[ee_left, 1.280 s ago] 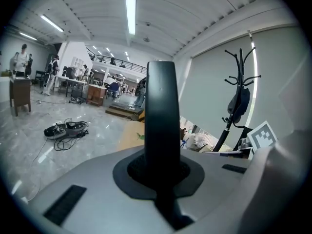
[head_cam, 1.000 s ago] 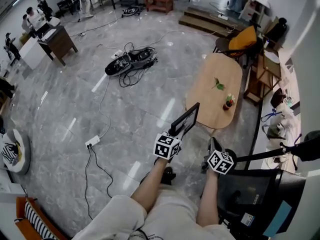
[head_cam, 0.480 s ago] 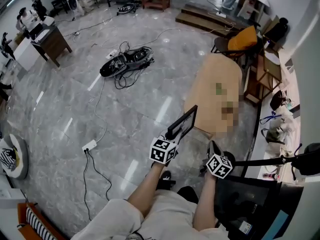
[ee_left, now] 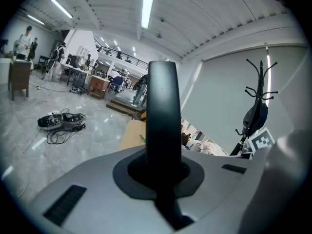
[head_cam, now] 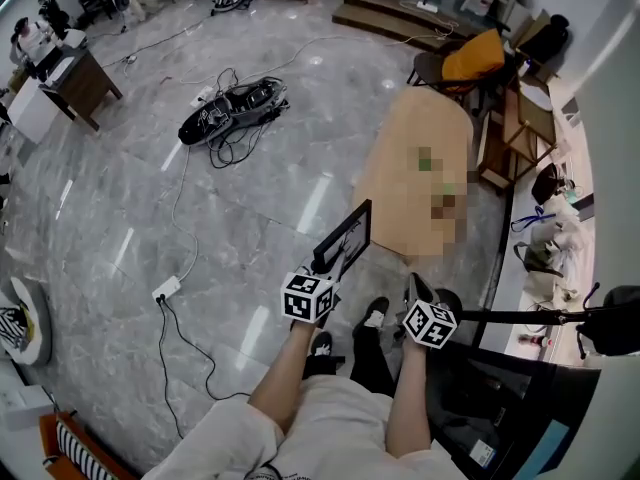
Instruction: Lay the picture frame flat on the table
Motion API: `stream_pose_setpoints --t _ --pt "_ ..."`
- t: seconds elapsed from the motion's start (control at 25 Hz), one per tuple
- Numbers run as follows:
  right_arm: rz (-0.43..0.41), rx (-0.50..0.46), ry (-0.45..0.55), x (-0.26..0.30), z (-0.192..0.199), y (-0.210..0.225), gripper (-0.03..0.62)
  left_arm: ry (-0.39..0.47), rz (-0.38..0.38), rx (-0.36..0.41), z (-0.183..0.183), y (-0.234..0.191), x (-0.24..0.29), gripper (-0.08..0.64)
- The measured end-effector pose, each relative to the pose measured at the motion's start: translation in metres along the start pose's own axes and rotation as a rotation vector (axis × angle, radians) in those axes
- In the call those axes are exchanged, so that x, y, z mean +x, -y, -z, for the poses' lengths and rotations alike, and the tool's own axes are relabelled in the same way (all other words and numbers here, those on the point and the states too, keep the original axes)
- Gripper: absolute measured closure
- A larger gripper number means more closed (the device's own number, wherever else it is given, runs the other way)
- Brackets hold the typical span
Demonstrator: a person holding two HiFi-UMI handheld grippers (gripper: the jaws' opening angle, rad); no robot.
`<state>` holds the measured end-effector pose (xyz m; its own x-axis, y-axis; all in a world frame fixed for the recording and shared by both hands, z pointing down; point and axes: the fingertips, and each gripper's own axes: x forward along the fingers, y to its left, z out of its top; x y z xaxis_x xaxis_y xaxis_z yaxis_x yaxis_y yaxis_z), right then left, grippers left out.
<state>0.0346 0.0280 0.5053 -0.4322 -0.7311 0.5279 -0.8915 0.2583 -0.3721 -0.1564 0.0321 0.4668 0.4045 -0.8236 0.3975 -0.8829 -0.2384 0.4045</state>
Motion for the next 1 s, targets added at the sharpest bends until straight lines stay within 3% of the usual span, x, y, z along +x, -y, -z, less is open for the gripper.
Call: stream_pose_setpoints --t 0.48,1.0 --pt "-0.121 -0.081 -0.019 0.086 -0.083 0.021 0.557 0.03 -0.069 0.007 -0.052 -0.004 0.083 0.532" --pt "-0.207 -0.14 0.011 0.13 -0.164 0.039 0.557 0.024 -0.049 0.084 -0.106 0.033 0.154 0.532"
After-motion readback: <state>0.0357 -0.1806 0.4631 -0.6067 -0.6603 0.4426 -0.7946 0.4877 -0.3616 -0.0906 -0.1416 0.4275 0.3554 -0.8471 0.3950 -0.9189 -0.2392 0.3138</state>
